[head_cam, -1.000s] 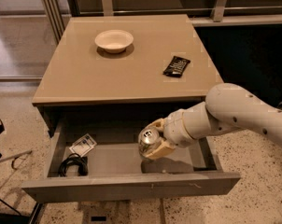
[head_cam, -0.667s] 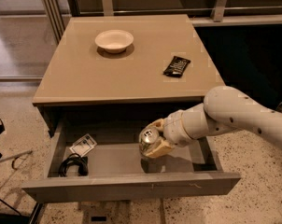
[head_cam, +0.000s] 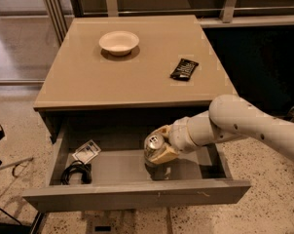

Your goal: Place 7up can into top drawer

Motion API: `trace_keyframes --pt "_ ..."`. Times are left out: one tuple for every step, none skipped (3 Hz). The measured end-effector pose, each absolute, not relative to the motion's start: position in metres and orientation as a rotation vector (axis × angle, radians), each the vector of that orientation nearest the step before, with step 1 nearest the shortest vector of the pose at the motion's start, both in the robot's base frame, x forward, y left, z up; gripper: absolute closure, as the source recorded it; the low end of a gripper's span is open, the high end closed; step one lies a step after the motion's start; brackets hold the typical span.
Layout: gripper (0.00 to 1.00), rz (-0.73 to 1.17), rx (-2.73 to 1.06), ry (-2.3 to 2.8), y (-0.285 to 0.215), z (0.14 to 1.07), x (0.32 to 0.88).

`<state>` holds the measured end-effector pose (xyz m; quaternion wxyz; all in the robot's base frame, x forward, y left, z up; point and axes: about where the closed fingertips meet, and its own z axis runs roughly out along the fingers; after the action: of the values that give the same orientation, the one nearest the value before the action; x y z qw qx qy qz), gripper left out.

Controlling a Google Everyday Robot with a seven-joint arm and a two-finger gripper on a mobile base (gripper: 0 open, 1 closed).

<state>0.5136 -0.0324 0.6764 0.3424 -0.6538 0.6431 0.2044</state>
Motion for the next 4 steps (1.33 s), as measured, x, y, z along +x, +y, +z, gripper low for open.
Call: trace_keyframes --pt "1.00 0.557 -1.677 1.675 -0.029 0.662 0.517" --pt "1.00 0.579 -1.658 1.678 -0.027 0.649 0.519" --pt "1.00 0.586 -1.656 1.683 -0.026 0.648 0.519" --pt "0.84 0.586 -1.656 1.683 -0.026 0.648 0.519"
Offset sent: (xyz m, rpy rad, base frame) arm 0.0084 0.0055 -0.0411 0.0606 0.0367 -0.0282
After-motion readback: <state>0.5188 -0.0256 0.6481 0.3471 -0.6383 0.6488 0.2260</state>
